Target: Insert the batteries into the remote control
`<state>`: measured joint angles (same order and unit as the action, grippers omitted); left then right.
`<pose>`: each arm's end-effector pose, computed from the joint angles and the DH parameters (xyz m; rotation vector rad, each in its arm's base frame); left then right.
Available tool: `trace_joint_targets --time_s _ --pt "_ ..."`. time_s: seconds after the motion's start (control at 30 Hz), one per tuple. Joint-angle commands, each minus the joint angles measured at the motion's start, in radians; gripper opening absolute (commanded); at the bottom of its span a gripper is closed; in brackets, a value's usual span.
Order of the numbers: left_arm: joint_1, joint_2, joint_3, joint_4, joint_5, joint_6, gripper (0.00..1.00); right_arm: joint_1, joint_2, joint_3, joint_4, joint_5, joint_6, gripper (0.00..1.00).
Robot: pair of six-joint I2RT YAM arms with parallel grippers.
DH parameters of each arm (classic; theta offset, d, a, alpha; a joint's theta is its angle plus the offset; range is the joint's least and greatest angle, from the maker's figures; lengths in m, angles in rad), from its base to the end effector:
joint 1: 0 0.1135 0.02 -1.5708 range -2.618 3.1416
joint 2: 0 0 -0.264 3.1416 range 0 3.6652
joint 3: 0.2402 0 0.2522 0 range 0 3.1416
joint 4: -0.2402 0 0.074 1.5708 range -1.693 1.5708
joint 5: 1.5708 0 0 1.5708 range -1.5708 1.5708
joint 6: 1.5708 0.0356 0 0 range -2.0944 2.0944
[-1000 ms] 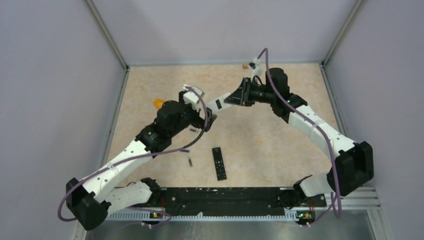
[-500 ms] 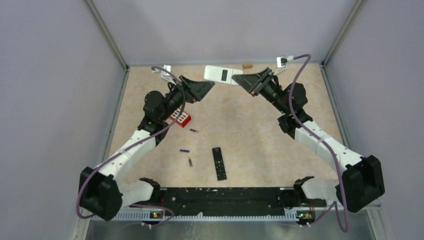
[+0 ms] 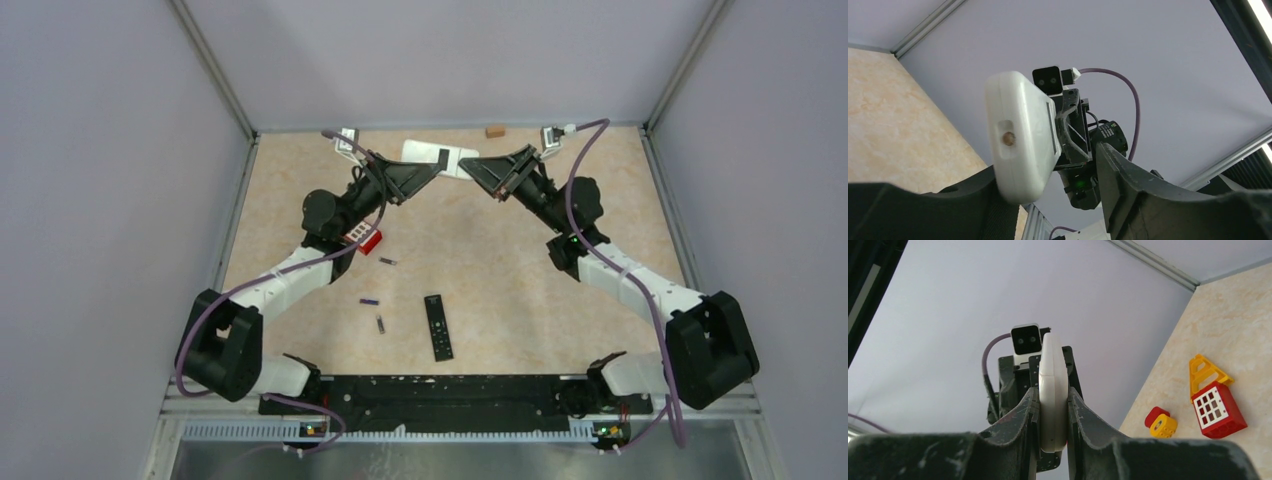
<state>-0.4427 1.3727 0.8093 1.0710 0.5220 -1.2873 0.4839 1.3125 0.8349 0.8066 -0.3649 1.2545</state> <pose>0.2624 -0.1441 0.3432 0.0054 1.3356 -1.7845 0.2589 0.1504 0.3441 0.1948 1.4574 1.6900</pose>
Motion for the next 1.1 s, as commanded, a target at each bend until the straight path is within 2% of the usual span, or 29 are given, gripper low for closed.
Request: trace_joint_targets --time_s 0.0,0.2,0.3,0.4,0.5,0.63,0.8,0.93,1.07 --pt "-0.007 -0.003 -0.007 0.053 -0.061 -0.031 0.52 0.007 0.014 -0.006 0.099 -0.012 0.028 0.1" --pt "-0.008 0.006 -0.014 0.036 -0.073 -0.034 0.45 0.007 0.01 0.018 0.0 -0.027 -0.027 0.1" --pt "-0.008 -0.002 -0.007 -0.009 -0.071 -0.012 0.39 0.007 0.007 0.015 -0.023 -0.045 -0.042 0.1" --pt "-0.008 -0.009 -0.006 -0.041 -0.075 0.025 0.22 0.006 0.008 0.005 -0.047 -0.078 -0.065 0.1" --pt "-0.008 -0.02 -0.008 -0.085 -0.058 0.087 0.0 -0.009 -0.009 0.0 -0.185 -0.1 -0.176 0.18" --pt "-0.002 -0.027 -0.017 -0.118 -0.004 0.156 0.0 -0.031 -0.02 -0.051 -0.257 -0.11 -0.283 0.34" --pt "0.004 -0.025 -0.023 -0.083 0.07 0.103 0.0 -0.046 0.005 -0.146 -0.158 -0.144 -0.264 0.4" --pt "0.018 -0.032 -0.049 -0.083 0.073 0.093 0.0 -0.058 0.029 -0.21 -0.053 -0.153 -0.247 0.39" --pt "0.025 -0.025 -0.052 -0.077 0.094 0.089 0.0 -0.059 0.061 -0.225 0.038 -0.187 -0.224 0.24"
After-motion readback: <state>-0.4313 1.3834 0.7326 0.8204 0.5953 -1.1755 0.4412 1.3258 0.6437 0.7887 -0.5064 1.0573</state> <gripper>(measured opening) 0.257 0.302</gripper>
